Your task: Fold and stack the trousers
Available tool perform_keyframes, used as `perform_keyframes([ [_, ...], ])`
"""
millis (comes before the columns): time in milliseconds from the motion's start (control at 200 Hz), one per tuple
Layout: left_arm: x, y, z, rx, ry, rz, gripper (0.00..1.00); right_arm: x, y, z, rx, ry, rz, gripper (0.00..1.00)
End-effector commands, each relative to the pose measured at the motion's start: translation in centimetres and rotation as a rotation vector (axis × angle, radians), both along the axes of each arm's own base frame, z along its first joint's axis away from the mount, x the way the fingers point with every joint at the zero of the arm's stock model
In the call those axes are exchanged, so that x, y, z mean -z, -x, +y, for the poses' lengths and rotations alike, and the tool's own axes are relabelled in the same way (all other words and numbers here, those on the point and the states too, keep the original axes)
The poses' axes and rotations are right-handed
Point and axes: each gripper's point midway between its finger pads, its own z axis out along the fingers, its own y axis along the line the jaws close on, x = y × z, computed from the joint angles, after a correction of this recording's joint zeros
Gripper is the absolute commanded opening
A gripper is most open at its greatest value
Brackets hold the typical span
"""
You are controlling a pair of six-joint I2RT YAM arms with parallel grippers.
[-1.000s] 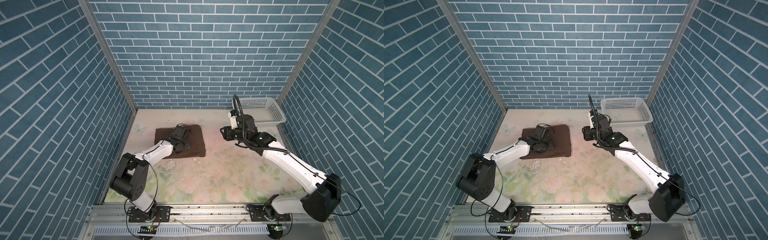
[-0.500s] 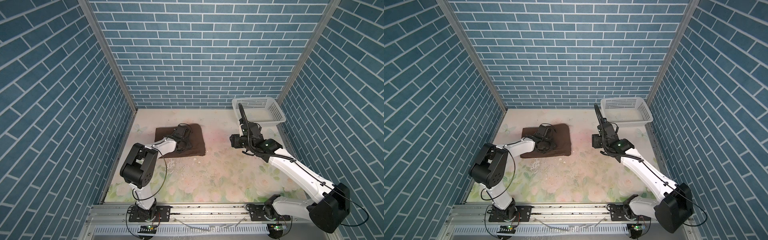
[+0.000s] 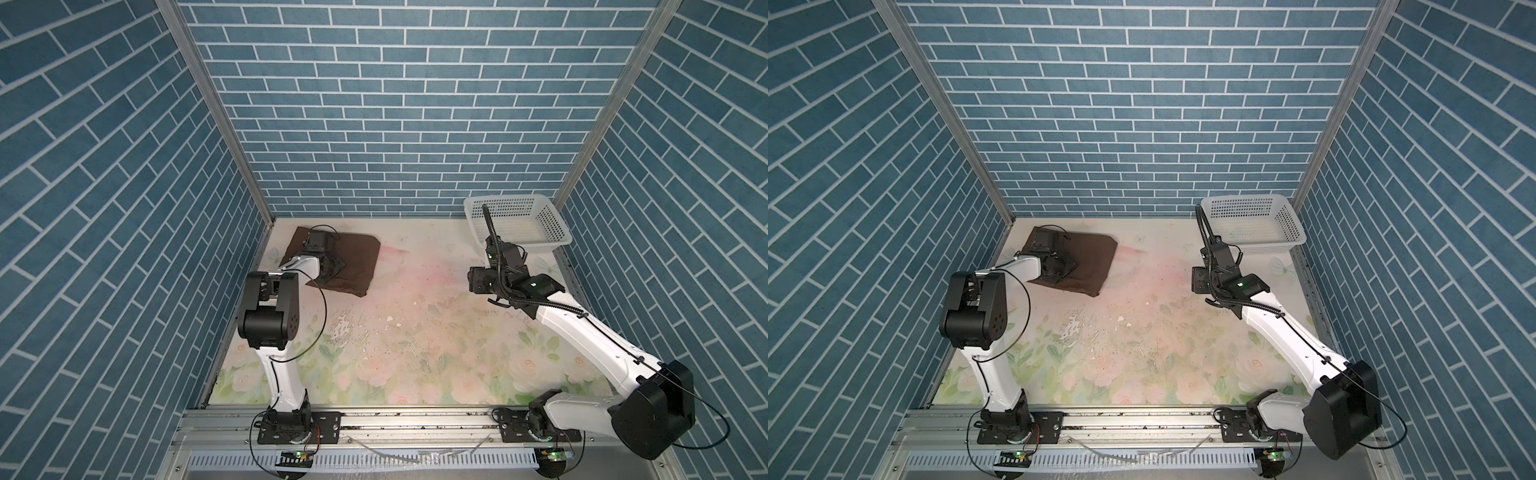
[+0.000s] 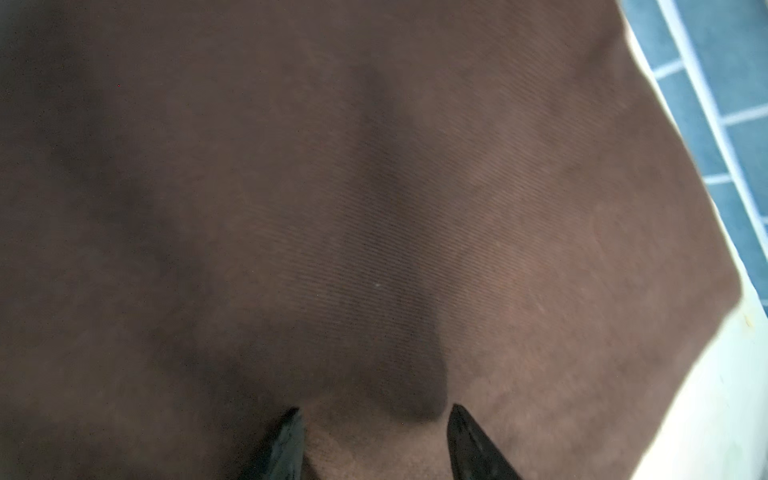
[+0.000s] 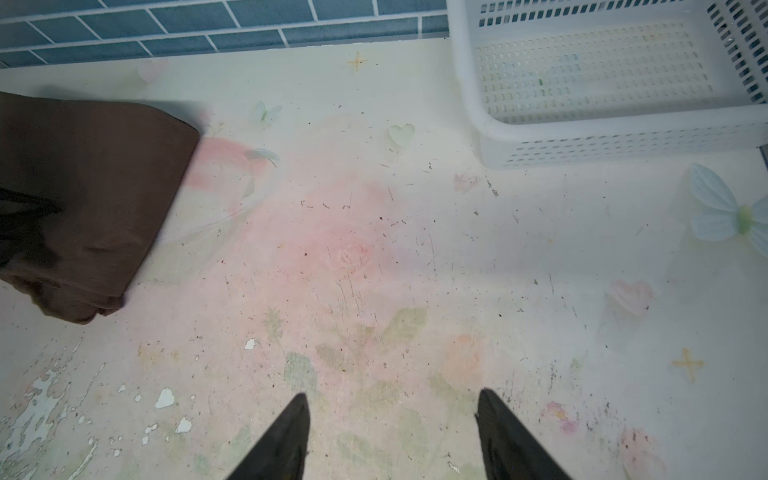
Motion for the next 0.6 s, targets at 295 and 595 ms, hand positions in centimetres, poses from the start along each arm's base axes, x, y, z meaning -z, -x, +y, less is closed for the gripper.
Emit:
perform_keyframes([
  [295,-4.7,0.1,-0.2,0.05,-0.144,0.01,0.61,1.9,0.2,-2.2,0.051,0.008,0.038,0.65],
  [595,-4.8,1.7,-10.0,0.311,-0.194,-0.015,0.65,0.9,0.1,-1.8,0.033,-0.04,0.025,0.65],
])
